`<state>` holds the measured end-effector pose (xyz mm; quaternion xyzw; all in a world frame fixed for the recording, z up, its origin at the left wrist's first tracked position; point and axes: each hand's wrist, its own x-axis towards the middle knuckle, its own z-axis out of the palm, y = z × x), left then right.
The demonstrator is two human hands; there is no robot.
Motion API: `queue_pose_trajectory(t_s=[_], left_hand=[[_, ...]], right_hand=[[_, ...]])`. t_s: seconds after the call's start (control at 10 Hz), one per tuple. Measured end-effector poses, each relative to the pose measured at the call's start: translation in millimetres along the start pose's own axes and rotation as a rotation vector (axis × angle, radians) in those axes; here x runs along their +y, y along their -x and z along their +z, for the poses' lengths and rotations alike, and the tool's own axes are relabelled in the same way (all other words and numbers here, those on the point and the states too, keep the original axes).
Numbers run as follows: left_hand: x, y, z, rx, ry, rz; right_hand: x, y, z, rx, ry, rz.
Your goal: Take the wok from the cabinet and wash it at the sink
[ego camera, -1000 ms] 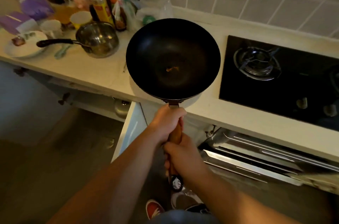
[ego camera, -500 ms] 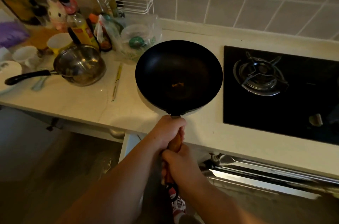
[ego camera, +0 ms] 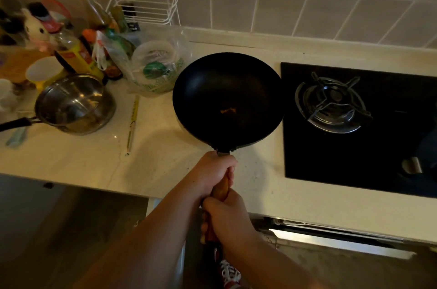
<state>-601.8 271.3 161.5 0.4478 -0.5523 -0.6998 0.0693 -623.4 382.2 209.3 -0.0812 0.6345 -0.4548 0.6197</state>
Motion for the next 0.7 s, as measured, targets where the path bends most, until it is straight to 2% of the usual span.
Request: queue_pose_trajectory(t_s=[0.3,0.4,0.5,0.6,0.7], left_hand=[[7,-16,2,0.022,0.037,-0.039],[8,-13,3,0.010,0.093,-0.056],[9,-4,4,0.026,0.156,-0.076],[-7,10,4,0.115,0.169,-0.086],[-32,32,5,0.200,0.224,-0.125]], right_hand=[[-8,-14,-5,0.018,-0.015,0.004],[-9,-14,-11,-0.020,-0.020,0.030],[-8,-12,-26,-0.079,0.085,0.045],[-14,0,-57,0.013,0.389,-0.033],[-41,18,-98,0.153,0.537,-0.356]])
